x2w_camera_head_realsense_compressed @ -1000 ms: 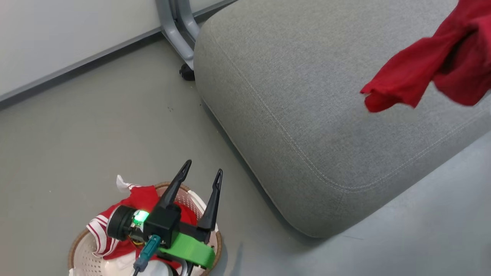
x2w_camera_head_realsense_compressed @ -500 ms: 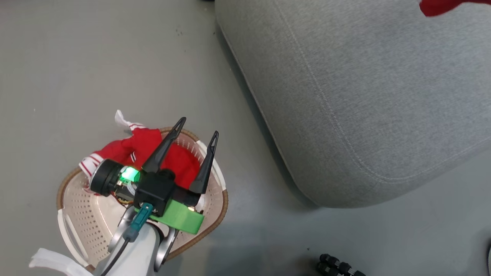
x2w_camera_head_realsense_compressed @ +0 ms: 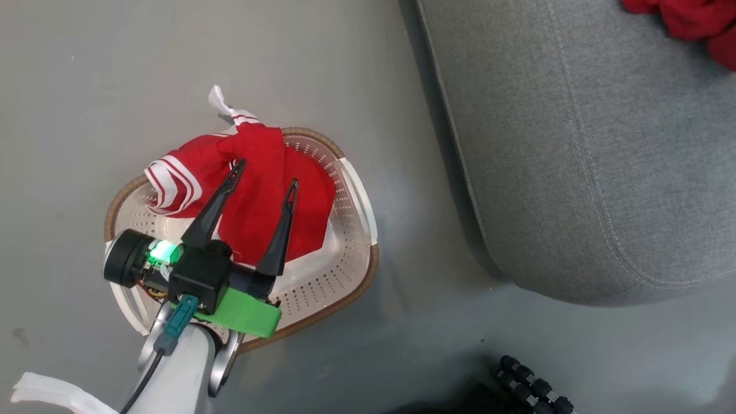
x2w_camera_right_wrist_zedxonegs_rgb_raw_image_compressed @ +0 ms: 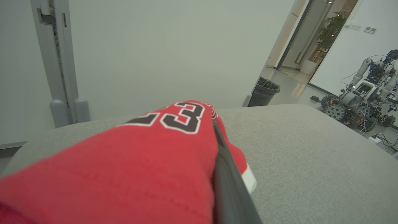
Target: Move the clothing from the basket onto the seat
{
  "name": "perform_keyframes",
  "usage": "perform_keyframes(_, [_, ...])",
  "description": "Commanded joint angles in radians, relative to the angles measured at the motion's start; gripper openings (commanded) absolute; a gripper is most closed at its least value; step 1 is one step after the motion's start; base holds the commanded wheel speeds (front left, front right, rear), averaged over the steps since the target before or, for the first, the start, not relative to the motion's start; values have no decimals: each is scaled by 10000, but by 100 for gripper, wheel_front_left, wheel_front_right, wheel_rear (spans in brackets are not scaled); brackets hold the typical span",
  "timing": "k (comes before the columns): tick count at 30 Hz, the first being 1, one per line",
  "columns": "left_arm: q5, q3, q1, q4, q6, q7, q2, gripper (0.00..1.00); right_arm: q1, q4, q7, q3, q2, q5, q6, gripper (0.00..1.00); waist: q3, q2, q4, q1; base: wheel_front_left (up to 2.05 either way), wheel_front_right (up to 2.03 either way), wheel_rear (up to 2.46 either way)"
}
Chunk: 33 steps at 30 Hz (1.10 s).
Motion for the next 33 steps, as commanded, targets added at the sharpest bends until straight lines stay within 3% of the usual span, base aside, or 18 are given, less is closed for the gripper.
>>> perform_keyframes(1, [77, 35, 67, -22, -16, -5, 77, 100, 66, 265, -5, 29, -1, -27, -14, 0, 303, 0, 292, -1, 0, 0, 0])
perform_keyframes(11, [174, -21, -9, -181, -28, -5, -9, 100, -60, 2969, -5, 1443, -171, -59, -16, 0, 231, 0, 268, -1, 0, 0, 0])
perform_keyframes(12, [177, -31, -1, -187, -29, -5, -15, 100, -141, 3074, -5, 1482, -240, -14, -16, 58, 195, 0, 248, -1, 0, 0, 0])
perform_keyframes(13, [180, -42, 24, -181, -30, -5, -19, 100, -156, 3219, -5, 1564, -219, 55, -16, 100, 127, 0, 224, -1, 0, 0, 0])
perform_keyframes(25, [96, -452, 464, 153, -36, -4, -351, 100, 332, 4062, -5, 2769, -589, 771, -16, 100, -1626, 0, -73, -1, 0, 0, 0])
perform_keyframes(33, [-194, -726, 1246, 274, -38, -4, -783, 100, 1046, 3329, -5, 4804, -928, 1910, -16, 100, -3442, 0, -582, -1, 0, 0, 0])
